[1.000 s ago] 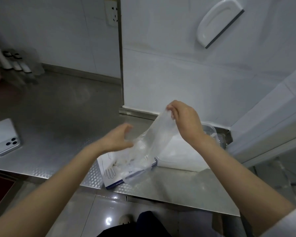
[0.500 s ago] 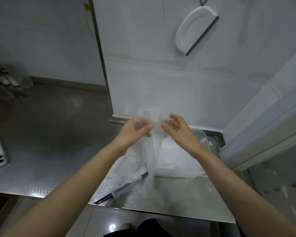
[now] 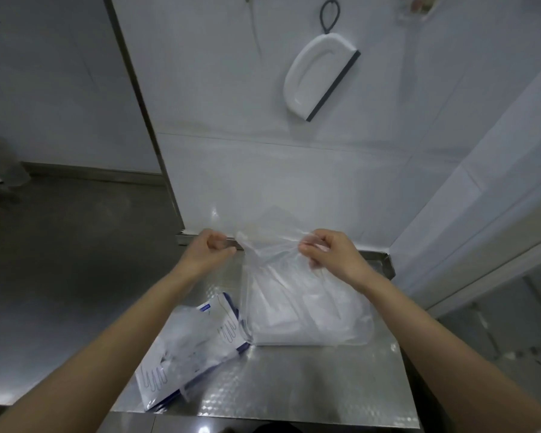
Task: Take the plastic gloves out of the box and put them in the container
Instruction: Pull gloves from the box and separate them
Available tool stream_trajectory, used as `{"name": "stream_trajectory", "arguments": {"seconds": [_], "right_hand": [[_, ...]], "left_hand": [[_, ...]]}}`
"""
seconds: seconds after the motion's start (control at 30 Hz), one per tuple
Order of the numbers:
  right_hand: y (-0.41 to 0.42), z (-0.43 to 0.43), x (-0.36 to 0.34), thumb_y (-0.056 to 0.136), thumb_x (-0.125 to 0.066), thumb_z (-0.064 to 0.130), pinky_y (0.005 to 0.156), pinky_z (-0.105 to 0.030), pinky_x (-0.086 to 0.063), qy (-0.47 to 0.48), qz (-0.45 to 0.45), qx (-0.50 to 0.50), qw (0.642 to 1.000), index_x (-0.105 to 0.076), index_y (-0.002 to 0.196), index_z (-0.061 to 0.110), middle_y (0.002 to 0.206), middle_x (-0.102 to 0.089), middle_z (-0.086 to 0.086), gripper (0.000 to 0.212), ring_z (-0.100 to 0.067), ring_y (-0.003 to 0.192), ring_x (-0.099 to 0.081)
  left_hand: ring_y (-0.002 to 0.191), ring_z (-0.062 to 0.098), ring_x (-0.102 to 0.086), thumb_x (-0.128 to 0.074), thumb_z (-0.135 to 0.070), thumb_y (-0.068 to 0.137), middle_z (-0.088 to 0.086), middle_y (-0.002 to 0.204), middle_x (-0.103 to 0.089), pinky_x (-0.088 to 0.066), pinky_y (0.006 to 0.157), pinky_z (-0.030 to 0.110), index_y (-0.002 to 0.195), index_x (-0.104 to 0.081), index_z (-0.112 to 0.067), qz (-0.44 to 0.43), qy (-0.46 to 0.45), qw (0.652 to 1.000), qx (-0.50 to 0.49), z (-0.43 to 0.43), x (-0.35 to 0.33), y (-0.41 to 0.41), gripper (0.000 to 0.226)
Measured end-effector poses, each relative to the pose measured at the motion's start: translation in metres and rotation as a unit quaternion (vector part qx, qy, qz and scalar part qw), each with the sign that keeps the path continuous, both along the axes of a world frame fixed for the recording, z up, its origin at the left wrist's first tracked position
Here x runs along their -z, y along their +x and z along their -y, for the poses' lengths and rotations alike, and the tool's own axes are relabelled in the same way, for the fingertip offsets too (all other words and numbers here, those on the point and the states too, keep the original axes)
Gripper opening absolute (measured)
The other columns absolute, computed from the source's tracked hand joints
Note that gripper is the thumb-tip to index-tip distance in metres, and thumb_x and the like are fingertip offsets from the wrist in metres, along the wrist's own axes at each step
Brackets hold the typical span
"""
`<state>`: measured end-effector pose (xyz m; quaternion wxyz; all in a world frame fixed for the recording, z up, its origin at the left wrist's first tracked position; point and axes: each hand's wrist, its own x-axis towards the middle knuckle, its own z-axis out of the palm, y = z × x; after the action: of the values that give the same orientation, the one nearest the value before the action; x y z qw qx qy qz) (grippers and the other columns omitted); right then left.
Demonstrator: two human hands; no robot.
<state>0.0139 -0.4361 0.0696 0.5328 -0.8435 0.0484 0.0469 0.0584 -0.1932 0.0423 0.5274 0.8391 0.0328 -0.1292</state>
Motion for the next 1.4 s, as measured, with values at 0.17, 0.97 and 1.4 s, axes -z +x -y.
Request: {"name": "stream_trajectory", "arguments": {"seconds": [0.17, 0.97, 1.4], "right_hand": [[0.01, 0.008, -0.005, 0.086, -0.068, 0.015, 0.059, -0.02, -0.05, -0.063, -0.02, -0.072, 0.995, -0.064, 0.079, -0.002, 0.064, -0.058, 0.004, 0.019, -0.006, 0.054, -0.056], [-0.045, 0.022, 0.082, 0.082, -0.047, -0.002, 0.073, -0.023, -0.035, -0.372, 0.082, -0.202, 0.902, -0.064, 0.1, 0.014, 0.103, -0.058, -0.003, 0.03, -0.022, 0.099, -0.053], [-0.028, 0.016, 0.059, 0.094, -0.055, 0.013, 0.09, -0.017, -0.044, -0.215, 0.03, -0.101, 0.971, -0.062, 0.112, 0.019, 0.111, -0.061, 0.005, 0.021, -0.005, 0.102, -0.056]], "left_hand": [[0.113, 0.003, -0.046, -0.077, -0.024, 0.076, -0.008, 0.122, -0.048, -0.036, 0.093, 0.02, 0.132, -0.045, -0.02, 0.054, 0.007, 0.976, 0.209, 0.034, -0.028, 0.014, 0.065], [0.121, 0.015, -0.044, -0.055, -0.017, 0.089, -0.001, 0.126, -0.052, -0.028, 0.106, 0.025, 0.096, -0.061, -0.015, 0.255, 0.269, 0.829, 0.42, 0.036, 0.053, -0.034, 0.009], [0.117, 0.016, -0.042, -0.045, -0.024, 0.097, 0.0, 0.13, -0.045, -0.031, 0.103, 0.026, 0.125, -0.05, -0.019, 0.222, 0.306, 0.853, 0.36, 0.078, 0.044, -0.031, 0.029]]}}
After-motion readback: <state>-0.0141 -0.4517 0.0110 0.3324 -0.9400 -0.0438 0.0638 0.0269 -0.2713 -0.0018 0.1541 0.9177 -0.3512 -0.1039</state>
